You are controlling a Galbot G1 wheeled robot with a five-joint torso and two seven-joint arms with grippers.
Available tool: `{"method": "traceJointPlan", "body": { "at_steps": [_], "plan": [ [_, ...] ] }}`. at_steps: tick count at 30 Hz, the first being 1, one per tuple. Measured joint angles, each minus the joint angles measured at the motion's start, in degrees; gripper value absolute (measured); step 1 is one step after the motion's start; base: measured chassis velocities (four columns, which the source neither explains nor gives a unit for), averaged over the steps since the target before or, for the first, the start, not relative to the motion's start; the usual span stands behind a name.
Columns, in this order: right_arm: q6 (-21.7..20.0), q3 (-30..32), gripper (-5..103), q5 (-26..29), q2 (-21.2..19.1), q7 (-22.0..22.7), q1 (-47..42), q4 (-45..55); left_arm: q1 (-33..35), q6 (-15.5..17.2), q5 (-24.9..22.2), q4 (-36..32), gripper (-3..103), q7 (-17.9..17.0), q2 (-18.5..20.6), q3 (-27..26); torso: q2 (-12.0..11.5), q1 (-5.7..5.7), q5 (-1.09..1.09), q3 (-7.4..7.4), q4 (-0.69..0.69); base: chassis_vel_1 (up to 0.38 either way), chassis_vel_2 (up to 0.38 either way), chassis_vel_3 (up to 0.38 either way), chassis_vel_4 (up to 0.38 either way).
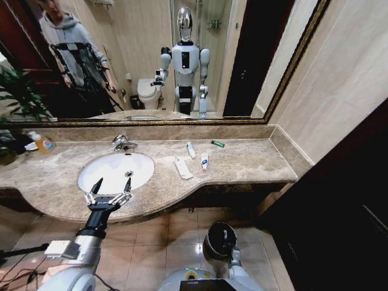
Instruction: Pick up the trash from the sink and place it in the trash bin.
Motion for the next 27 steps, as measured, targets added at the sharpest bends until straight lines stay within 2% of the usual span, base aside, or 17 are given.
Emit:
{"method": "traceJointPlan", "body": {
  "at_steps": [7, 10, 11, 13, 16, 18, 19, 22, 25, 26, 27],
  "plan": [
    [-2.6, -0.1, -3, 0.2, 0.5, -0.5, 1.2, -0.5, 0.0, 0.0, 0.0, 0.0, 100, 0.0, 0.0, 0.0, 0.0, 0.0, 0.0, 0.0, 0.0, 0.0, 0.0, 0.0, 0.0],
    [-4.3, -0.2, 13, 0.0, 0.5, 0.1, 1.1, 0.1, 0.0, 0.0, 0.0, 0.0, 100, 0.0, 0.0, 0.0, 0.0, 0.0, 0.0, 0.0, 0.0, 0.0, 0.0, 0.0, 0.0],
    [-4.3, -0.2, 13, 0.0, 0.5, 0.1, 1.1, 0.1, 0.0, 0.0, 0.0, 0.0, 100, 0.0, 0.0, 0.0, 0.0, 0.0, 0.0, 0.0, 0.0, 0.0, 0.0, 0.0, 0.0],
    [-5.8, -0.1, 24, -0.2, 0.5, 0.6, 0.8, 0.5, 0.0, 0.0, 0.0, 0.0, 100, 0.0, 0.0, 0.0, 0.0, 0.0, -0.01, 0.0, 0.0, 0.0, 0.0, 0.0, 0.0],
    [-6.1, -0.1, 29, -0.6, 0.6, 0.6, 0.3, 0.8, 0.0, 0.0, 0.0, 0.0, 100, 0.0, 0.0, 0.0, 0.0, 0.0, 0.0, 0.0, 0.0, 0.0, 0.0, 0.0, 0.0],
    [-6.1, -0.2, 39, -1.3, 0.7, 0.6, -0.1, 1.0, 0.0, 0.0, 0.0, 0.0, 100, 0.0, 0.0, 0.0, 0.0, 0.0, 0.0, 0.0, 0.0, 0.0, 0.0, 0.0, 0.0],
    [-6.1, -0.2, 39, -1.3, 0.7, 0.6, -0.1, 1.0, 0.0, 0.0, 0.0, 0.0, 100, 0.0, 0.0, 0.0, 0.0, 0.0, 0.0, 0.0, 0.0, 0.0, 0.0, 0.0, 0.0],
    [-5.8, -0.4, 56, -2.2, 0.9, 0.3, -0.8, 1.4, 0.0, 0.0, 0.0, 0.0, 100, 0.0, 0.0, 0.0, 0.0, 0.0, 0.0, 0.0, 0.0, 0.0, 0.0, 0.0, 0.0],
    [-4.9, -0.7, 61, -3.9, 0.9, 0.2, -1.4, 1.7, 0.0, 0.0, 0.0, 0.0, 100, 0.0, 0.0, 0.0, 0.0, 0.0, 0.0, 0.0, 0.0, 0.0, 0.0, 0.0, 0.0],
    [-3.6, -1.0, 73, -5.5, 0.9, 0.5, -1.6, 1.4, 0.0, 0.0, 0.0, 0.0, 100, 0.0, 0.0, 0.0, 0.0, 0.0, 0.0, 0.0, 0.0, 0.0, 0.0, 0.0, 0.0],
    [-3.6, -1.0, 73, -5.5, 0.9, 0.5, -1.6, 1.4, 0.0, 0.0, 0.0, 0.0, 100, 0.0, 0.0, 0.0, 0.0, 0.0, 0.0, 0.0, 0.0, 0.0, 0.0, 0.0, 0.0]
  ]
}}
